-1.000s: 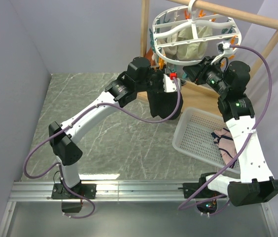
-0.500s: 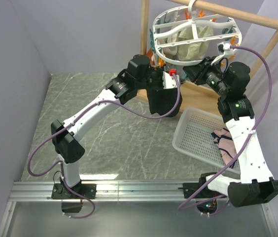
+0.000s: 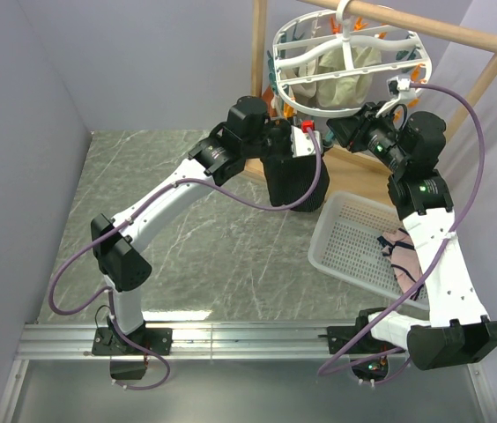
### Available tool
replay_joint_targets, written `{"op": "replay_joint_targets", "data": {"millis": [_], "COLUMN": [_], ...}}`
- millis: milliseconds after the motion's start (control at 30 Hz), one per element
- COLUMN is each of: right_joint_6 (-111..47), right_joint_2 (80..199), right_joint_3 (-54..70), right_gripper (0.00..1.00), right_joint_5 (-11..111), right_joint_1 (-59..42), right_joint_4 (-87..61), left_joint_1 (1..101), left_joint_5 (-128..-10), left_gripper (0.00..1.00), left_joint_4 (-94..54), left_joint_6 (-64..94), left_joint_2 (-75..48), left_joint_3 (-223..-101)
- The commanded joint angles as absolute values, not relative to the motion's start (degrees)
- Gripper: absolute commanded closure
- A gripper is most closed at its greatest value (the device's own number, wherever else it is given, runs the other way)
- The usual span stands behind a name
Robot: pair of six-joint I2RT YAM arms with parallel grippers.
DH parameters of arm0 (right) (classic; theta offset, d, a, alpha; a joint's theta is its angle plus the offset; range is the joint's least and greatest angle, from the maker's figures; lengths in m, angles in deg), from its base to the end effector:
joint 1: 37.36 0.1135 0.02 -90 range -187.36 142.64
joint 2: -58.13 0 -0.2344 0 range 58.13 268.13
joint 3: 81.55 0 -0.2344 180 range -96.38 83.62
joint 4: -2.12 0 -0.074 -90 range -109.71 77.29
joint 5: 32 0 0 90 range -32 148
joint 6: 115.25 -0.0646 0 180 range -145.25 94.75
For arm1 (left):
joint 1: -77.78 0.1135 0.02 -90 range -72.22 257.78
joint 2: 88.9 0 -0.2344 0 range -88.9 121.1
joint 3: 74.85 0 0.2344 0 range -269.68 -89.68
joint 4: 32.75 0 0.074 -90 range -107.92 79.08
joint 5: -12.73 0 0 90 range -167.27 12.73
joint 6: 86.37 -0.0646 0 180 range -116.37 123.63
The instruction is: Clip the underwear to the hanger
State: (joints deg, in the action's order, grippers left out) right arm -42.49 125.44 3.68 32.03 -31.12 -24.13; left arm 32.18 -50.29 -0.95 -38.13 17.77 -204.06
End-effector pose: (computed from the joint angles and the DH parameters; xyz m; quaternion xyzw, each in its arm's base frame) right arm 0.2649 0.0574 0.4406 -0.0945 0.6940 0.2956 0.6497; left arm 0.2824 -0.3303 0.4067 0.6209 0.4314 -0.1987 0.6235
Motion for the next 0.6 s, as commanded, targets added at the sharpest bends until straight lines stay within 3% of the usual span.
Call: {"op": "replay_joint_targets", "data": {"millis": [0, 567], "right_joint_6": [-41.3, -41.7], "right_joint_2": [124.1, 123.3], "right_joint_3": [4.1, 4.5], "right_gripper": [1.0, 1.0], "right_joint_5": [31.9, 31.1], "right_joint_1": [-30.8, -30.8], "right_joint_4": [-22.0, -21.2], "left_joint_1": [32.3, 32.5], "left_joint_5": [-49.1, -50.5], "left_gripper": [1.0, 1.0], "left_joint_4": [-4.0, -3.5], "left_joint_6": [-36.0, -35.2], "left_joint_2": [15.8, 17.2], "left_joint_3": [-206.7, -208.1]}}
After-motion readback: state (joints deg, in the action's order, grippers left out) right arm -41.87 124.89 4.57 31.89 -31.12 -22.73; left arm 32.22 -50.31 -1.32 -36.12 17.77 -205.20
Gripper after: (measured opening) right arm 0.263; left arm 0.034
